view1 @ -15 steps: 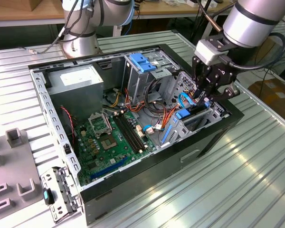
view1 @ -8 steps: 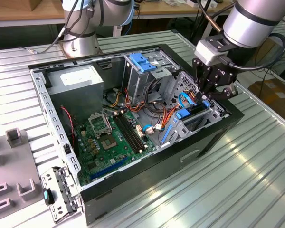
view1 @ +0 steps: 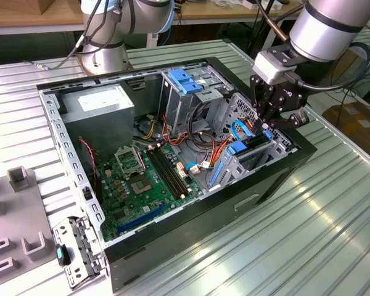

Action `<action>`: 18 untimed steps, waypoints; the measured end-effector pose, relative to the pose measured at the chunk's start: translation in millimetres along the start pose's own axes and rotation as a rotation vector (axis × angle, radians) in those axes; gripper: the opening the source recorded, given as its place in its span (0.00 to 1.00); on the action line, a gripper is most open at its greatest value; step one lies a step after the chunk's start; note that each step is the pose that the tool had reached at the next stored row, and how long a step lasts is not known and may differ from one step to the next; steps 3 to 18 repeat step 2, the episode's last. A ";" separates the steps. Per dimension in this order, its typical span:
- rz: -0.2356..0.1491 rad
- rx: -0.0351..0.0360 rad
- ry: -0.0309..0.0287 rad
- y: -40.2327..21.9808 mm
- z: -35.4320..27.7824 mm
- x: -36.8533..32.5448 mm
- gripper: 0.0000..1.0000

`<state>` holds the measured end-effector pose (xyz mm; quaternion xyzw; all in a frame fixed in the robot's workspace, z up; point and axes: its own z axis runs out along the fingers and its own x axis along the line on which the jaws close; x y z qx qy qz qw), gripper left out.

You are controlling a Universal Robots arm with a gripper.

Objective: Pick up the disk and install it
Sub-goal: 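Insert the second disk wire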

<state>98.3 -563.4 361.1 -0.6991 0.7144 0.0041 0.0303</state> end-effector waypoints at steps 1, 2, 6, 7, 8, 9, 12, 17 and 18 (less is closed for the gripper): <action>0.000 0.0000 -0.0001 0.0 0.0 0.0 0.11; 0.000 0.0000 0.0000 0.0 0.0 0.0 0.11; 0.000 0.0000 0.0000 0.0 0.0 0.0 0.11; 0.000 0.0000 0.0000 0.0 0.0 0.0 0.11; 0.000 0.0000 0.0000 0.0 0.0 0.0 0.11; 0.000 0.0000 0.0000 0.0 0.0 0.0 0.11; 0.000 0.0000 0.0000 0.0 0.0 0.0 0.11; 0.000 0.0000 0.0000 0.0 0.0 0.0 0.11; 0.000 0.0000 0.0000 0.0 0.0 0.0 0.11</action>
